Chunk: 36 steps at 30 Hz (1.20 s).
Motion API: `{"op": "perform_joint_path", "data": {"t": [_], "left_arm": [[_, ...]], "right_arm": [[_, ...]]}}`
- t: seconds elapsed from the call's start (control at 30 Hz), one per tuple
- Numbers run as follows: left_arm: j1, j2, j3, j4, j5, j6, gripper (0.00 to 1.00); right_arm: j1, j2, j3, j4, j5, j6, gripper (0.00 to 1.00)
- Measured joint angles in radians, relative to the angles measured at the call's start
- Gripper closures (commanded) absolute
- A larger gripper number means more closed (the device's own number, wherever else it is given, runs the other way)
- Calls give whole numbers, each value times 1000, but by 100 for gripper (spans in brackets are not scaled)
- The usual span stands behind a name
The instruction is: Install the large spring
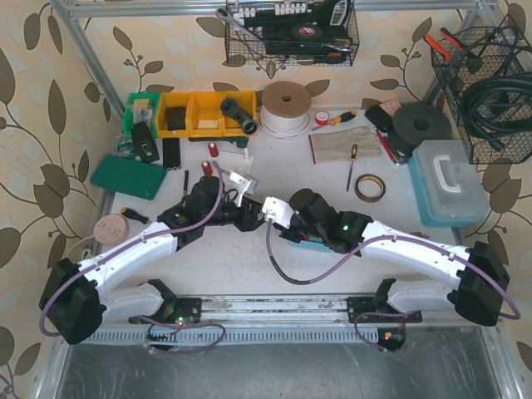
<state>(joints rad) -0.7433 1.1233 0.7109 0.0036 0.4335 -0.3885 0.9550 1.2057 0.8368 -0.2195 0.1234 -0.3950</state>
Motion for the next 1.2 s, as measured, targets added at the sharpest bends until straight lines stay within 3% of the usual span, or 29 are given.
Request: {"op": "perform_joint_path", "data": {"t": [0.23,0.5,0.57,0.73,0.83,0.97,1.2], "left_arm": [[-11,52,26,-2,18,-2,44],[-23,109,56,-15,24,-5,57],[-23,113,60,-25,20,-6,64],[-24,119,85,-64,13,2,91],[-24,119,92,-77,11,-2,100],[-24,123,100,-90,11,-3,100],[-24,134,134,-142,3,-21,100]], "right_arm": [[17,18,10,2,13,6,95],[26,39,11,-12,64,10,96],[26,40,11,-14,71,14,96],[27,41,11,-7,89,21,95],[27,41,11,-4,93,29,92],[29,41,11,-4,94,39,81],[29,41,11,4,119,47,44]]}}
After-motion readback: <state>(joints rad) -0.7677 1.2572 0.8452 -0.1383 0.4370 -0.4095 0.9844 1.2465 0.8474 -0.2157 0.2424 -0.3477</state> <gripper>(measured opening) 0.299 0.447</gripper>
